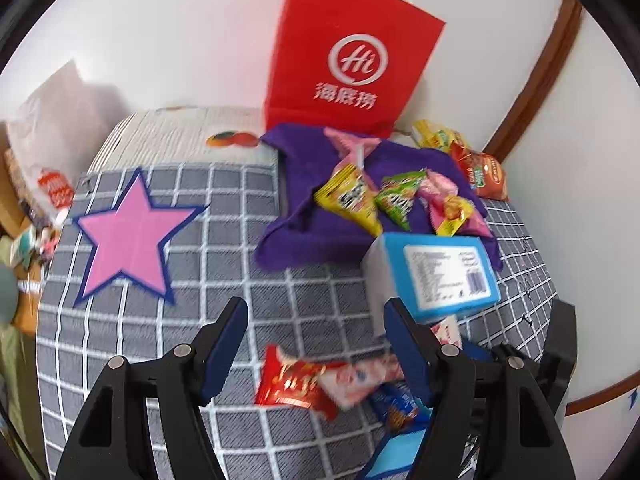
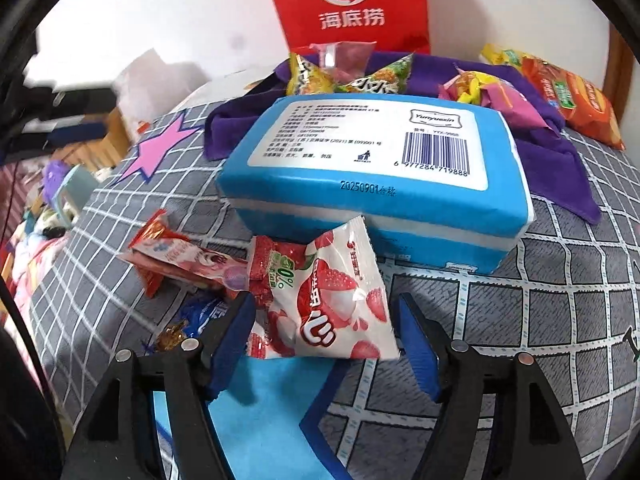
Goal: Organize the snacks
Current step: 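Move both tools back to the snacks beside the tissue box, then grasp the red packet with left tool while right tool grasps strawberry candy packet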
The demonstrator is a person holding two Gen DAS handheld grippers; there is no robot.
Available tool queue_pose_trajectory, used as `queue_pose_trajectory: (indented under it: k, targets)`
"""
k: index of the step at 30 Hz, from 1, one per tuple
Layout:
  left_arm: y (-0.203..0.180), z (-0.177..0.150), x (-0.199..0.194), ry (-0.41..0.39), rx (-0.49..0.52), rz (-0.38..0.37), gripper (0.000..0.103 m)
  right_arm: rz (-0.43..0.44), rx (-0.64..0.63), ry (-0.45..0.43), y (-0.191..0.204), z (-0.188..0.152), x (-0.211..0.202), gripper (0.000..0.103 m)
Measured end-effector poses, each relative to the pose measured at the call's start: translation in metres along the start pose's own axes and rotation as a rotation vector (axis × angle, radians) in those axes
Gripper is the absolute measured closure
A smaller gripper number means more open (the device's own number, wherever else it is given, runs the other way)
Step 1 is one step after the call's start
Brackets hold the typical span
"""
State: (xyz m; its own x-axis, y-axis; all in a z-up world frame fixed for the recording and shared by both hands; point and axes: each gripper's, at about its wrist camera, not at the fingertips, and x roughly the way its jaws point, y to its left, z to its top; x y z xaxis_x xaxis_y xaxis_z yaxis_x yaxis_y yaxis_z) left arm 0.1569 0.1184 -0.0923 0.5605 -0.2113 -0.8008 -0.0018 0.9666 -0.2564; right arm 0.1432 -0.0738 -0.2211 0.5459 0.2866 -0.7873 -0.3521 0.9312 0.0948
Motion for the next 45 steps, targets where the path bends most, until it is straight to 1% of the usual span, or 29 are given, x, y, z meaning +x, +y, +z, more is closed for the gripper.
queue_pose_trajectory:
  k: [3, 6, 8, 9, 12, 15, 16, 17, 18, 21, 24, 29, 32, 33, 35, 37, 39, 41, 42, 43, 45]
  targets:
    - [0.007, -0.012, 0.0, 0.011, -0.018, -0.008, 0.035, -0.016, 0.01, -0.006, 0.002, 0.004, 0.003, 0.025]
    - [0.009, -0.021, -0.001, 0.015, -0.016, -0.009, 0.035, -0.054, -0.037, -0.009, 0.011, 0.003, 0.007, 0.026]
    - [0.009, -0.027, -0.001, 0.02, -0.015, -0.006, 0.035, -0.049, -0.05, -0.021, 0.014, 0.002, 0.007, 0.042]
    - [0.009, -0.03, 0.0, 0.022, -0.016, -0.003, 0.035, -0.037, -0.047, -0.026, 0.015, 0.001, 0.005, 0.058]
    - [0.009, -0.037, 0.003, 0.031, -0.017, 0.011, 0.035, -0.027, -0.034, -0.04, 0.013, -0.002, -0.001, 0.068]
    - [0.011, -0.045, 0.008, 0.042, -0.014, 0.034, 0.035, -0.021, -0.008, -0.051, 0.008, -0.007, -0.011, 0.071]
    - [0.011, -0.048, 0.01, 0.047, -0.012, 0.041, 0.035, -0.018, 0.0, -0.064, 0.005, -0.01, -0.016, 0.074]
    - [0.011, -0.05, 0.012, 0.05, -0.008, 0.042, 0.035, -0.017, 0.008, -0.072, 0.002, -0.012, -0.021, 0.074]
    - [0.011, -0.053, 0.016, 0.061, 0.0, 0.042, 0.035, -0.019, 0.017, -0.08, -0.001, -0.014, -0.027, 0.077]
    - [0.01, -0.059, 0.027, 0.083, 0.02, 0.053, 0.035, -0.039, 0.04, -0.095, -0.01, -0.019, -0.039, 0.077]
    - [0.007, -0.064, 0.038, 0.101, 0.041, 0.059, 0.035, -0.058, 0.065, -0.09, -0.023, -0.026, -0.045, 0.077]
    - [-0.001, -0.069, 0.054, 0.109, 0.09, 0.05, 0.035, -0.019, 0.119, -0.072, -0.038, -0.034, -0.045, 0.076]
    - [-0.006, -0.072, 0.064, 0.12, 0.115, 0.07, 0.035, -0.005, 0.133, -0.062, -0.042, -0.035, -0.043, 0.071]
    - [-0.009, -0.074, 0.068, 0.129, 0.128, 0.075, 0.033, 0.001, 0.138, -0.056, -0.043, -0.035, -0.041, 0.07]
    - [-0.016, -0.077, 0.07, 0.116, 0.163, 0.092, 0.027, 0.016, 0.149, -0.044, -0.043, -0.034, -0.037, 0.068]
    - [-0.02, -0.079, 0.073, 0.113, 0.192, 0.118, 0.025, 0.027, 0.153, -0.041, -0.043, -0.034, -0.033, 0.061]
    - [-0.024, -0.08, 0.076, 0.108, 0.217, 0.142, 0.025, 0.023, 0.14, -0.053, -0.039, -0.034, -0.031, 0.057]
    - [-0.026, -0.081, 0.076, 0.097, 0.229, 0.148, 0.025, -0.004, 0.116, -0.063, -0.033, -0.033, -0.029, 0.056]
    - [-0.027, -0.08, 0.077, 0.094, 0.228, 0.146, 0.027, -0.024, 0.101, -0.068, -0.03, -0.033, -0.028, 0.057]
    - [-0.027, -0.08, 0.076, 0.083, 0.229, 0.148, 0.031, -0.035, 0.091, -0.072, -0.028, -0.033, -0.027, 0.063]
    - [-0.025, -0.077, 0.075, 0.072, 0.222, 0.15, 0.047, -0.037, 0.082, -0.081, -0.027, -0.034, -0.028, 0.066]
